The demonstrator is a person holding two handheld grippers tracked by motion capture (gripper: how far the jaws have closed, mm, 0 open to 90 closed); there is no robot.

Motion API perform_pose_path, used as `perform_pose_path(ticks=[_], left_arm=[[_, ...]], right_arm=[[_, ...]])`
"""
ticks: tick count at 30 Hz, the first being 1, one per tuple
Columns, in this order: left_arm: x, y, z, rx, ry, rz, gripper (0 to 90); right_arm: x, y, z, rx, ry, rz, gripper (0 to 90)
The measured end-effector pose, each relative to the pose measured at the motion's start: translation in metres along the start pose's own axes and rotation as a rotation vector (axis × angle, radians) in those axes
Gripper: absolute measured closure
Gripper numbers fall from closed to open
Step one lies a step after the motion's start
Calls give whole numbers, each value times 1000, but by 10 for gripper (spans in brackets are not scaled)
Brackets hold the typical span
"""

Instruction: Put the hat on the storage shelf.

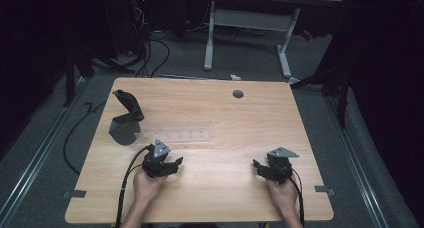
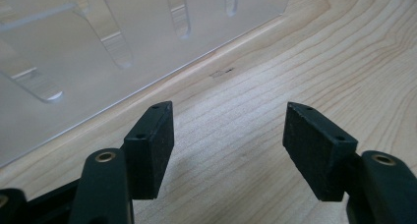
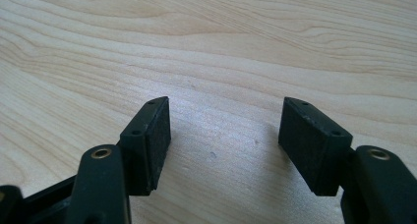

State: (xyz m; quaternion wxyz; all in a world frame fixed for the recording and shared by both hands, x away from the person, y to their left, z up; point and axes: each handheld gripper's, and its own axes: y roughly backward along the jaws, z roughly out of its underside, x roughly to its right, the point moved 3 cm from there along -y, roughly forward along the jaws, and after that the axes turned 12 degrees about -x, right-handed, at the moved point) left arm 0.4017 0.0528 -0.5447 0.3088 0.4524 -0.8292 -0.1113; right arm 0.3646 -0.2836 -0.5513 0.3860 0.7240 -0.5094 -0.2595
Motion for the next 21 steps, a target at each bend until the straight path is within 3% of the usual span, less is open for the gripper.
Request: perform_pose_path(ticks=[21], left_arm=[[-4,-11,5,-9,-21,-47,360]], right_arm=[[0,0,0,0,0,0,371]])
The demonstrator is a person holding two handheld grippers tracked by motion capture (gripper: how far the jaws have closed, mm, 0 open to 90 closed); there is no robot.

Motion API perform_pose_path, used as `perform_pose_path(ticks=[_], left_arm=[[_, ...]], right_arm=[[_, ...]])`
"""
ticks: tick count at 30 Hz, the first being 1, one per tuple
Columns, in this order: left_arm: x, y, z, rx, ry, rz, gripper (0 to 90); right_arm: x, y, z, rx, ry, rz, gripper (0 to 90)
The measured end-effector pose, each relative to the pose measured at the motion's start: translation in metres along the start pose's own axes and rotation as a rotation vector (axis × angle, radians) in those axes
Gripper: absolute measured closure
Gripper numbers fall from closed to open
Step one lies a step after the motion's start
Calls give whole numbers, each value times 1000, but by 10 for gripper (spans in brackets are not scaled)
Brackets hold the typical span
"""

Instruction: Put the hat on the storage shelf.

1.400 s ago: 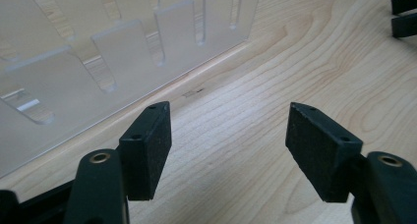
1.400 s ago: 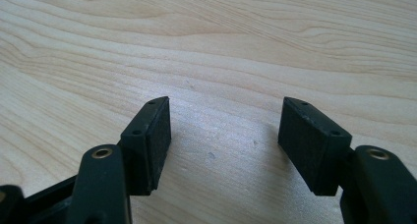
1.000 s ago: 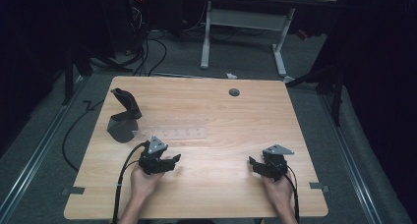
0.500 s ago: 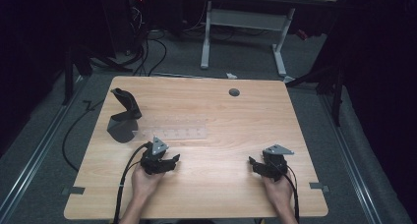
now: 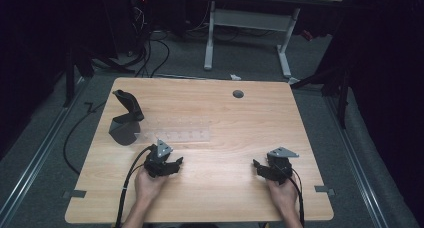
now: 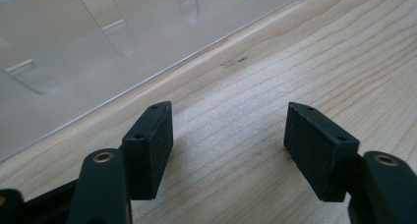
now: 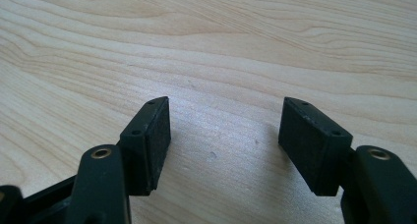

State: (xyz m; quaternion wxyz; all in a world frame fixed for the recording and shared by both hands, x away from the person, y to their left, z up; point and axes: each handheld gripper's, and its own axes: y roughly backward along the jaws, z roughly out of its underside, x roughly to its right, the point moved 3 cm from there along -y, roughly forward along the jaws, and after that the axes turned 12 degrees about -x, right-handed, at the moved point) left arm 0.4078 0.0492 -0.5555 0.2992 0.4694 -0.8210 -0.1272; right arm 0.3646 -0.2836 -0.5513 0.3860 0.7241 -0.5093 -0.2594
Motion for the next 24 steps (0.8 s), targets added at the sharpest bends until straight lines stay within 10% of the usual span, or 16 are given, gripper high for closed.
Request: perform_pose_path(ticks=[24], left_arm=[[-5,-2,-2,-13,43,-17,308]], right_arm=[[0,0,0,0,2,0,368]])
